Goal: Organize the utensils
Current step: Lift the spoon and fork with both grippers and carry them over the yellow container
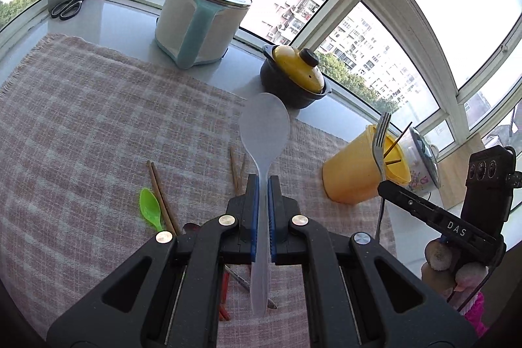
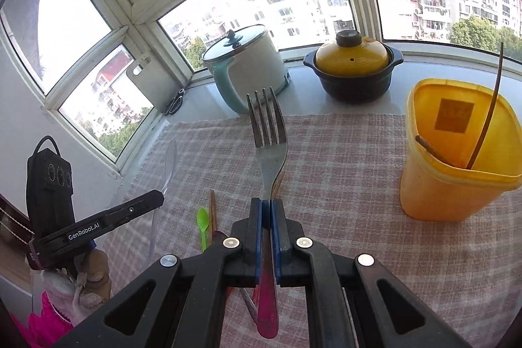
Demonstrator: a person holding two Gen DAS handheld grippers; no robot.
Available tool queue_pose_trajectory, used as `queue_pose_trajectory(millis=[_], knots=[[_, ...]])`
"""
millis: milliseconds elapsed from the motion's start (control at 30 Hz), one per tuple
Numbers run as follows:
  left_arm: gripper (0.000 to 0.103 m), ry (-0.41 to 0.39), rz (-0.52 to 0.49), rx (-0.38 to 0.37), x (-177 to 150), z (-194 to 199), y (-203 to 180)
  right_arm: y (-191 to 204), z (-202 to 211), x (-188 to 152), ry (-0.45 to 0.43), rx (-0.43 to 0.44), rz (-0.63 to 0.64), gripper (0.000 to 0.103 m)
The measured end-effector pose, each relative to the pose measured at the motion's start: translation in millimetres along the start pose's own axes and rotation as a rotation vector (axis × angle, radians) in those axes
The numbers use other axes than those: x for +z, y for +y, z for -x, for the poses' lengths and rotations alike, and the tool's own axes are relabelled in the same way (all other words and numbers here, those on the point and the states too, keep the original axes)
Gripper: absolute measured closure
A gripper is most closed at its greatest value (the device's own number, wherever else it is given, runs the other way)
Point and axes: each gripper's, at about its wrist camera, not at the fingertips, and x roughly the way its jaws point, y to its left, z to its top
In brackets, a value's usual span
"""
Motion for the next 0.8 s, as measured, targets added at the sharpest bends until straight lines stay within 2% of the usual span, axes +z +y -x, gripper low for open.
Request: queue_pose_trajectory(millis=[367, 800], knots=[[0.100, -0.039, -0.053, -0.080, 20.6, -27.2, -69.6, -50.9, 51.8, 21.2, -0.098, -0.027, -0.027, 0.100], [0.100, -0.040, -0.135, -0.143, 52.8, -72.2, -142.4, -105.8, 80.5, 47.3, -0.172, -0.062, -0.076, 0.100]])
